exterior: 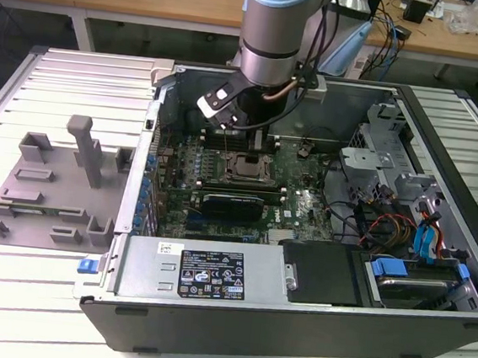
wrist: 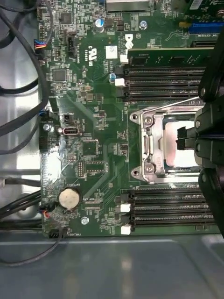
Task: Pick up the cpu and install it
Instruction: 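Close the cpu cover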
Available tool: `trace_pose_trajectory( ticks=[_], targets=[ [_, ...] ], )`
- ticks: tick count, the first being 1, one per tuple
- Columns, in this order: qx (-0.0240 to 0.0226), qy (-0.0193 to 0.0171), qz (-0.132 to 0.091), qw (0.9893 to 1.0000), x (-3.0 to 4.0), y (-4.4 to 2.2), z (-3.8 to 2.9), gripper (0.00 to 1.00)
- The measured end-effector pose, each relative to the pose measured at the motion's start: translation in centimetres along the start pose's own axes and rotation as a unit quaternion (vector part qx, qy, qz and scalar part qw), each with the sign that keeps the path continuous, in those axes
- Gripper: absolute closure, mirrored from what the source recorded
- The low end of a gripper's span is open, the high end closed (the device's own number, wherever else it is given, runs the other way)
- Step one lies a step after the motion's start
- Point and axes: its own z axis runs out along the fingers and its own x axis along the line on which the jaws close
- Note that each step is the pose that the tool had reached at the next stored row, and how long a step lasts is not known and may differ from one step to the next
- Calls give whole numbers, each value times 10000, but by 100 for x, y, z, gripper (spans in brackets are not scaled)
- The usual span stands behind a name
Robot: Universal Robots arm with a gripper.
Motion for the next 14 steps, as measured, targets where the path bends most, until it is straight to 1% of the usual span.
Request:
trace_pose_trajectory(
  ticks=[4,5,6,7,9,10,11,12,13,14],
  targets=[
    [1,-6,-3,10000,-5,-1,1,89],
    [2,-6,-33,10000,-5,-1,1,89],
    [1,-5,-98,10000,-5,-1,2,89],
    [0,1,-319,9995,-4,-1,3,89],
    [0,4,-542,9985,-4,-2,3,89],
    [-1,9,-722,9974,-4,-1,4,89],
    [-2,15,-941,9956,-4,-2,5,89],
    [-2,18,-1085,9941,-4,-2,6,89],
    [-2,23,-1263,9920,-4,-2,6,89],
    [-3,26,-1369,9906,-4,-1,7,89]
  ],
)
